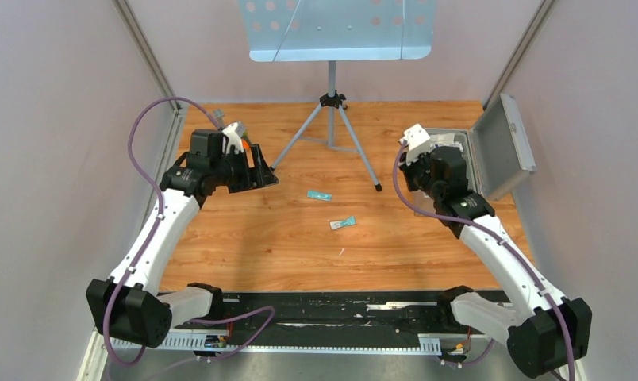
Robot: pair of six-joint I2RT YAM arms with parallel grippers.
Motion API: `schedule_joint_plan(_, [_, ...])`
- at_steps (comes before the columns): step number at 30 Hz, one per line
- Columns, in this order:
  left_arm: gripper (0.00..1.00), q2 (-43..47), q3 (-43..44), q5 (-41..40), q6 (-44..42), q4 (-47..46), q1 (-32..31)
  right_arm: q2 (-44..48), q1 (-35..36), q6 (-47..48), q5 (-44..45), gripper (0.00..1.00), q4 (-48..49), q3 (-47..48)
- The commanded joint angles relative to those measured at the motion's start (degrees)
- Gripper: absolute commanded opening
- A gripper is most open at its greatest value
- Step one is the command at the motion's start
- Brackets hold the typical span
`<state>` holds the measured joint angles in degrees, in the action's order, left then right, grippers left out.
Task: Organize the medicine kit
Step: Pick up the medical item at the center of the board.
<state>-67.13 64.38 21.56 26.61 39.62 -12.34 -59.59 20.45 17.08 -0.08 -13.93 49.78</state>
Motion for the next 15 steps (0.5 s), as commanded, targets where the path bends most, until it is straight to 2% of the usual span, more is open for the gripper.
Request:
schedule_joint_plan(1, [0.8, -0.49, 0.41, 1.07, -0.12, -2.44, 0.39, -2.96, 2.21, 1.48, -14.81, 0.18, -5.39, 1.52])
schedule_joint_plan(3, [0.8, -0.72, 0.52, 1.03, -0.07, -2.39, 0.39, -5.28, 7.04, 3.58, -14.95, 0.34, -5.11, 0.17])
schedule_joint_plan(5, [0.8, -0.73, 0.62, 1.02, -0.04, -2.22, 0.45, -9.63, 12.51, 6.84, -12.05, 0.41, -5.15, -0.53])
schedule_joint_plan(9, [0.8, -0.51, 0.38, 0.77, -0.06, -2.12, 0.45, -18.86, 18.36, 10.89, -9.87, 0.44, -5.63, 1.06])
schedule_joint_plan(15, [0.8, -0.03, 0.11, 0.77, 0.1, -1.82, 0.47, -32.54, 19.03, 12.89, -9.9, 0.46, -5.58, 6.66])
